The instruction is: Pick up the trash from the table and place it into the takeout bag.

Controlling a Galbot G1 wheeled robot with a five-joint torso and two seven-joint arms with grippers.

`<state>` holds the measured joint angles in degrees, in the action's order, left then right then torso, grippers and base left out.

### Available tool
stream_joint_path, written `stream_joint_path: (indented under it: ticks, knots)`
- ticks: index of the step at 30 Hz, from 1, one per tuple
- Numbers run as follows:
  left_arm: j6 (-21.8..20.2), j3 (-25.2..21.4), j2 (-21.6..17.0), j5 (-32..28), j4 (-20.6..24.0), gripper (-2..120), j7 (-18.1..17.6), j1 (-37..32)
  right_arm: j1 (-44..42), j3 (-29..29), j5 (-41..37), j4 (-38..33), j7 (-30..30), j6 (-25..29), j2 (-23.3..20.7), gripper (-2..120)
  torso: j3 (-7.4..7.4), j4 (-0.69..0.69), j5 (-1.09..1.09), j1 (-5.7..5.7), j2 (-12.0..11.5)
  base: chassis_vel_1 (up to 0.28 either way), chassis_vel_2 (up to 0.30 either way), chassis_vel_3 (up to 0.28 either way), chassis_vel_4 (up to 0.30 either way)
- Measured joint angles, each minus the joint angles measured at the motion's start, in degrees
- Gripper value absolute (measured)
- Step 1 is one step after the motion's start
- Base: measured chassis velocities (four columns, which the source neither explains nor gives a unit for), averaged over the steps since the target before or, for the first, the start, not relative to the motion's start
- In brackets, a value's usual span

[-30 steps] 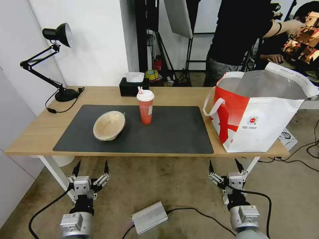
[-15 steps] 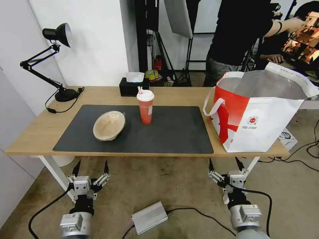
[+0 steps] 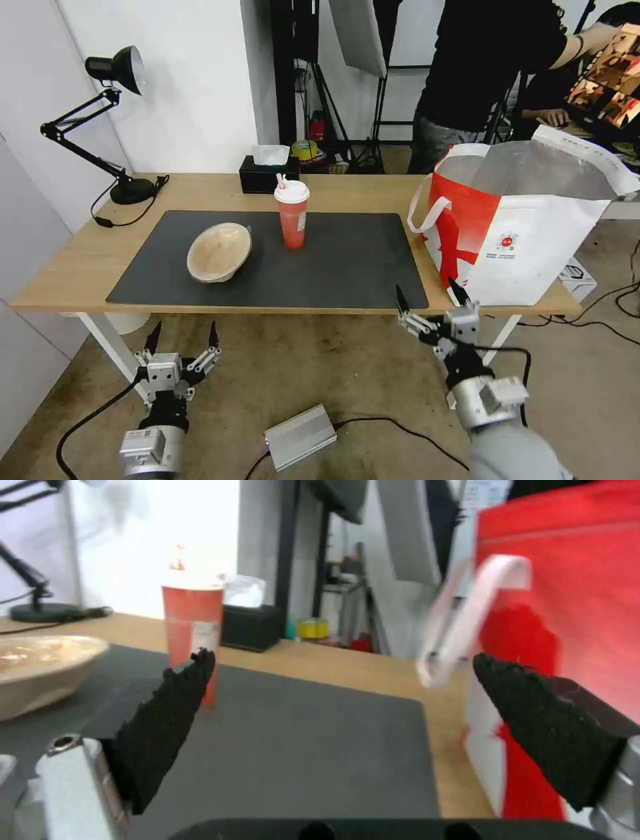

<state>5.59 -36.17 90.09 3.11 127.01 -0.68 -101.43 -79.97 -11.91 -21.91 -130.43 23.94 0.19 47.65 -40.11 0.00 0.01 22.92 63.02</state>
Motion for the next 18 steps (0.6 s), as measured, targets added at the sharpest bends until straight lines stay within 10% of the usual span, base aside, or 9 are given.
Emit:
stream_joint_path:
  ticks: [18]
  knots:
    - [-0.37,0.01,0.02,0.01,-0.03,100,0.16,0.78,32.61,18.6,-21.78,8.84,-2.22,-6.41,-4.48,100,0.0,0.0,-0.02,0.0,0.0,0.0,0.0,0.0,0.0]
